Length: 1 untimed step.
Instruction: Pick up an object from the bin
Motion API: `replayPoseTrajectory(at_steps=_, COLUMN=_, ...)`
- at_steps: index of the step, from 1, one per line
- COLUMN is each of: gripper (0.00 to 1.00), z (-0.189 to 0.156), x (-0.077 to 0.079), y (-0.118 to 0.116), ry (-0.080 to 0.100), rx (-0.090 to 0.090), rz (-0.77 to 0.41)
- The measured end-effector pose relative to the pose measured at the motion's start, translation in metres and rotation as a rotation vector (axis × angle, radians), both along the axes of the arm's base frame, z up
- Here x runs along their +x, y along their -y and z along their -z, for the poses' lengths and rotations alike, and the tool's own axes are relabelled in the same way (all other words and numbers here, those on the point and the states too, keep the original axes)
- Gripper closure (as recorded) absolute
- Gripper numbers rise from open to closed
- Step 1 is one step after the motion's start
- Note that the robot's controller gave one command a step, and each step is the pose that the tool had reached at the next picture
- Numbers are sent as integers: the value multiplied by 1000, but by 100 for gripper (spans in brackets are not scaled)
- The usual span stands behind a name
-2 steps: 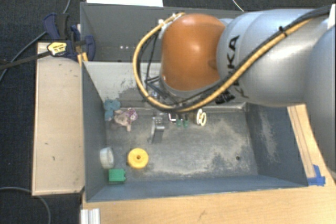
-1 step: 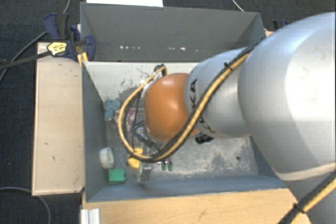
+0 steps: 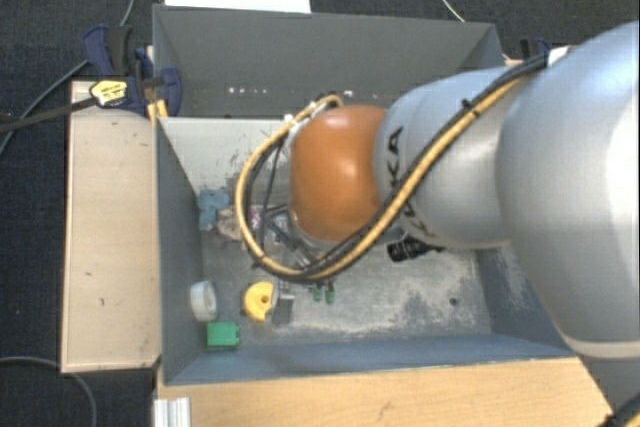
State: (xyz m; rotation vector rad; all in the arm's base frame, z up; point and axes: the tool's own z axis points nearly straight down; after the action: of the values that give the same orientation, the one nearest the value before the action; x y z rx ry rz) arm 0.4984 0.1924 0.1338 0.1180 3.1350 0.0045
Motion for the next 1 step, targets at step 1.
replayPoseTrajectory(at_steps=1, gripper=0, z=34, x=-4, y=2, ry=-3, rx=0, rz=-186)
